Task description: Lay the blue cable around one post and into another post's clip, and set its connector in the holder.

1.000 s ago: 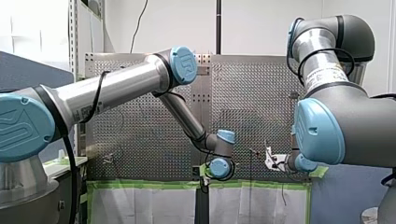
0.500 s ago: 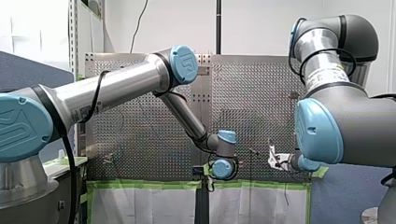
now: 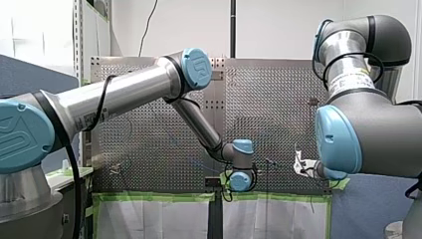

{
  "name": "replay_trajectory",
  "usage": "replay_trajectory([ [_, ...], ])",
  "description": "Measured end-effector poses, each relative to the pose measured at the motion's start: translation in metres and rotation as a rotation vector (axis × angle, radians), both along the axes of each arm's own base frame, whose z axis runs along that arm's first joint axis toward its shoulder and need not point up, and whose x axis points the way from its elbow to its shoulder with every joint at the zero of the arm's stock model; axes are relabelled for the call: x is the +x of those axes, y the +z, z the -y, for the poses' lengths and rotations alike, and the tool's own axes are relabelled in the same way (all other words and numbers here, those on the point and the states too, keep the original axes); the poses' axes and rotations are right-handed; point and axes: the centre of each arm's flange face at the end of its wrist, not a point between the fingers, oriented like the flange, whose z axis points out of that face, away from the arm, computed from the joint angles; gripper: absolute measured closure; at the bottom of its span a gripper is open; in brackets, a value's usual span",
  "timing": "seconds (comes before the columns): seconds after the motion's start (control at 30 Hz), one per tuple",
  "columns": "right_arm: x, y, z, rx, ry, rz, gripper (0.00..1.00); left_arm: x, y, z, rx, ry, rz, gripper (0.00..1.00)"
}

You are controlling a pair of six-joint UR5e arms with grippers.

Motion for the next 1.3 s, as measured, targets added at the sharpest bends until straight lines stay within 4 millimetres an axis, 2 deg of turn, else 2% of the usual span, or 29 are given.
replay_trajectory([
  [0.37,-0.011,0.005,0.013,-0.016,-0.022,0.013,1.0,0.005,0.003,0.004,-0.062,-0.01,0.03,1.0],
  [0.53,-0.014,0.014,0.027,-0.038,-0.029,0.028,1.0,0.009,-0.014,0.004,-0.093,-0.029,0.01,1.0],
  [0.67,-0.015,0.016,0.03,-0.042,-0.03,0.03,1.0,0.011,-0.03,0.003,-0.111,-0.034,-0.009,1.0],
  [1.3,-0.018,0.016,0.033,-0.052,-0.034,0.031,1.0,0.038,-0.025,-0.004,-0.143,-0.021,0.002,1.0],
])
